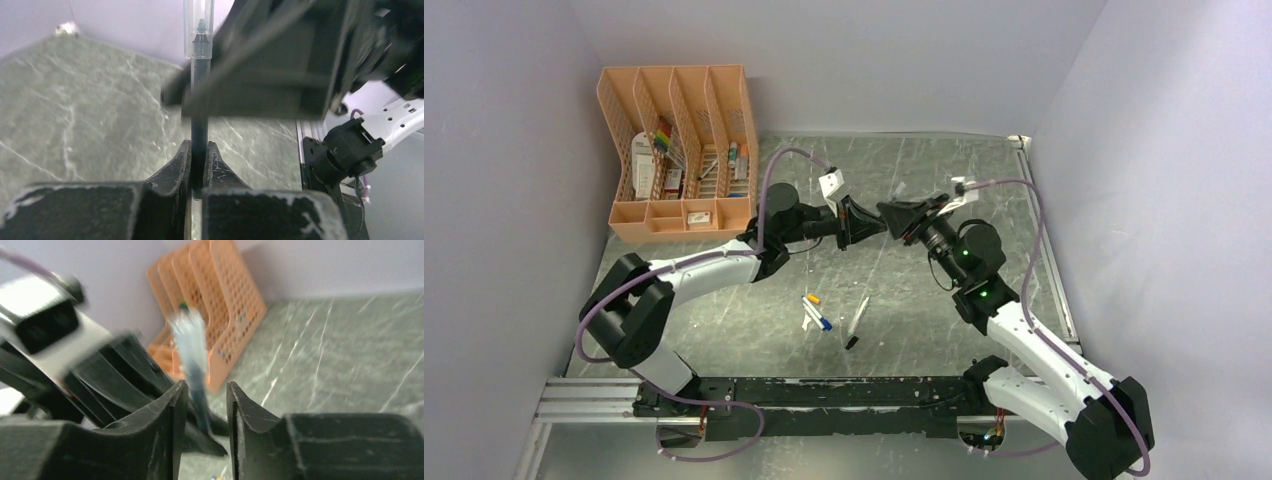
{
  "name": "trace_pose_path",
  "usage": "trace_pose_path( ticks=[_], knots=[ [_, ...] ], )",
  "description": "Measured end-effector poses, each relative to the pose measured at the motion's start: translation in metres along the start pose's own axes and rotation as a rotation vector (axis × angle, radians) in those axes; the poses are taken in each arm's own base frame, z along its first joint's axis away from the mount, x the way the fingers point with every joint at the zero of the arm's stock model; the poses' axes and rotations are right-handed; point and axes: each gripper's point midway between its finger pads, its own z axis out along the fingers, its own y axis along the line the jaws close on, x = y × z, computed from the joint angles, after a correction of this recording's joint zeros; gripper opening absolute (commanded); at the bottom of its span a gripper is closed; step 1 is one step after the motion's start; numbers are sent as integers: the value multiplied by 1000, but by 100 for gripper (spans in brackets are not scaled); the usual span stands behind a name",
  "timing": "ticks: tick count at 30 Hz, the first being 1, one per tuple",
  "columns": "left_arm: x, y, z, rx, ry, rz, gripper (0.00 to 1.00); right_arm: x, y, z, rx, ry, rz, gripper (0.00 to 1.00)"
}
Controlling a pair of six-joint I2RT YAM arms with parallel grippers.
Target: Insert the pens into the pen caps
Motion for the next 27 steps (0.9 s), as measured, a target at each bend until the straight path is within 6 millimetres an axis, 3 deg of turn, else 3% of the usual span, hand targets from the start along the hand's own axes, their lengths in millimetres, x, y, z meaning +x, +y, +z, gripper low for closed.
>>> trace_pose_path(
  ticks=[3, 12, 17, 23, 27],
  knots=[
    [-22, -6, -2, 12, -57, 64, 7, 27, 4, -4, -9, 101, 21, 42],
    [-26, 0, -3, -22, -68, 103, 7, 23, 2, -13, 23, 117, 7, 44],
    [-15, 38, -4, -171, -54, 68, 7, 10, -5, -30, 88, 91, -32, 46],
    [35, 117, -27, -405, 10, -118, 7, -5, -18, -38, 189, 91, -119, 47],
    [63, 142, -46, -567, 83, -198, 7, 8, -35, -42, 256, 146, -156, 47]
  ],
)
